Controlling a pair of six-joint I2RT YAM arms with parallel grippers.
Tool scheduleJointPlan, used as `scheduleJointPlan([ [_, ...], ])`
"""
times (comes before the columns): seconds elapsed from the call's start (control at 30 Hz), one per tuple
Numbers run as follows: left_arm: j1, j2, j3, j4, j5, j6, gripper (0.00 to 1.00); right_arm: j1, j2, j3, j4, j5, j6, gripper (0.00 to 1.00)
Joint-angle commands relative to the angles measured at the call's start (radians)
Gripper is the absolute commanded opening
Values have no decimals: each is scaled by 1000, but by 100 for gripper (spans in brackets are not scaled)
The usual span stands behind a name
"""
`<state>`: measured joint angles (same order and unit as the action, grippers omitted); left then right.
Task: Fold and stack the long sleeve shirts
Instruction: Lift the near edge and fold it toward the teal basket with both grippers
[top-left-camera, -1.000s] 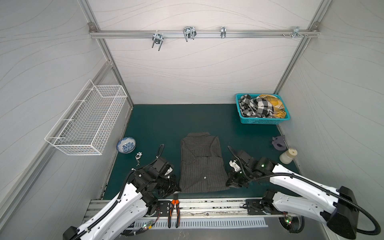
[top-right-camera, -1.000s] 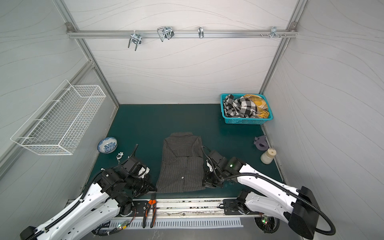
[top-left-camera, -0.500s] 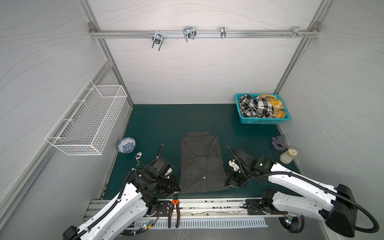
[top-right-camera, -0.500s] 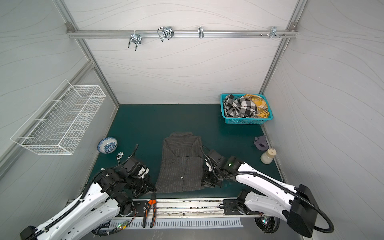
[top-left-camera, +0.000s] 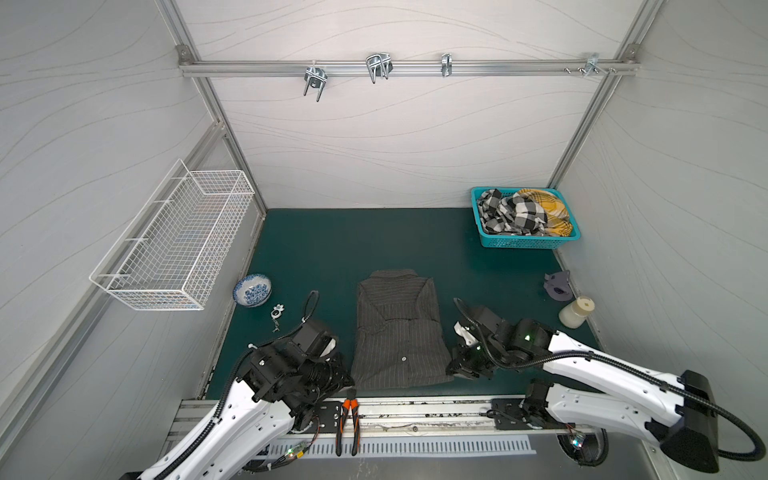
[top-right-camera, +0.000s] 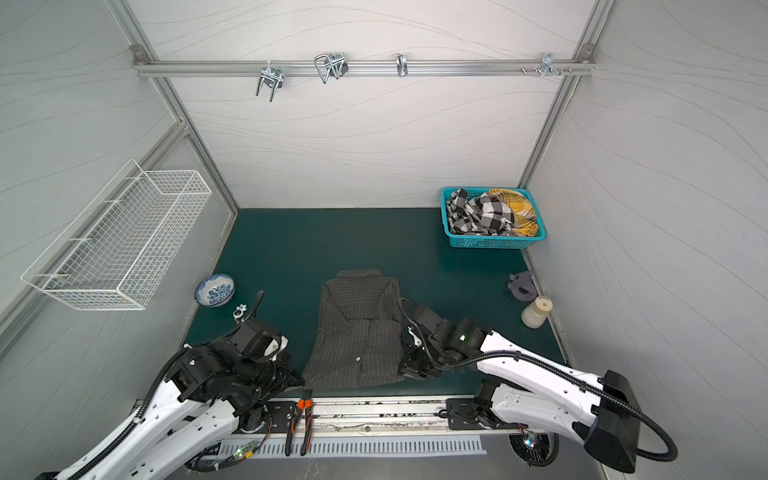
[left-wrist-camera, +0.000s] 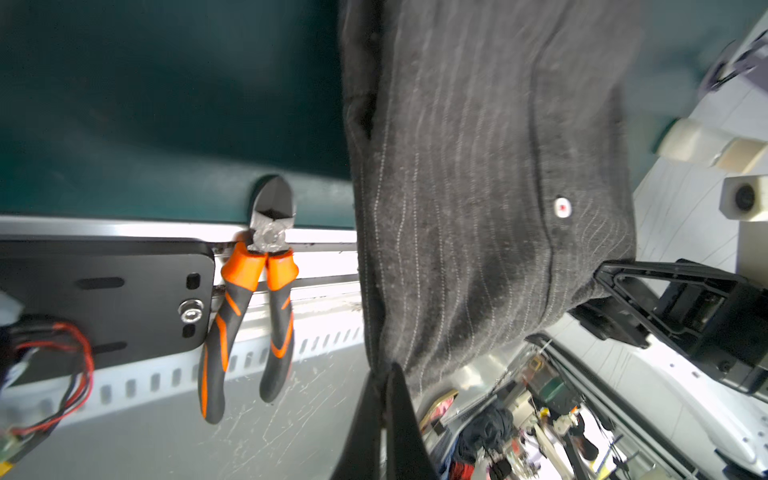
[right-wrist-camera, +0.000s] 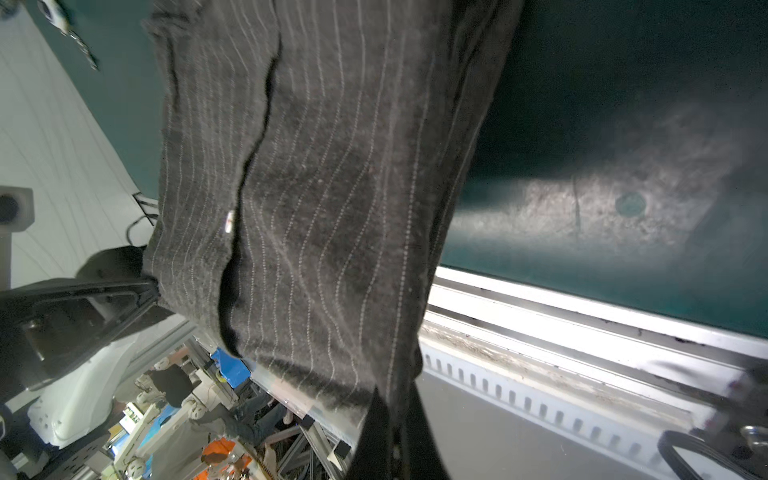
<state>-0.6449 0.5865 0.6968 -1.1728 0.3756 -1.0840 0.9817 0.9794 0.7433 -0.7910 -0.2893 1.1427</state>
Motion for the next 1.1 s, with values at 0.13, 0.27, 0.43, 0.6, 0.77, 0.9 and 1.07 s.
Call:
scheduleJointPlan([
  [0.13, 115, 291, 298, 41, -314, 128, 0, -300, 196, 250, -145, -8, -251, 0],
  [0.27, 361, 511, 290, 345, -123, 182, 0, -484, 482, 515, -108, -108, -391, 0],
  [0.43, 518, 991, 572, 529, -78, 262, 12, -612, 994, 1126, -164, -222, -499, 29],
  [0.6, 570, 1555, 1294, 300, -92, 391, 30, -698, 1419, 1705, -202, -351, -523, 90],
  [0.77, 652, 1673, 1512, 255, -109, 306, 22, -708, 1393, 1625, -140, -331, -644, 96],
  [0.9, 651, 1470, 1097, 439, -83, 286, 40, -682, 1332, 1353, -71, -304, -746, 92],
  [1.07, 635, 1435, 858, 538, 32, 289, 42, -607, 1343, 1259, -65, -274, -808, 88],
])
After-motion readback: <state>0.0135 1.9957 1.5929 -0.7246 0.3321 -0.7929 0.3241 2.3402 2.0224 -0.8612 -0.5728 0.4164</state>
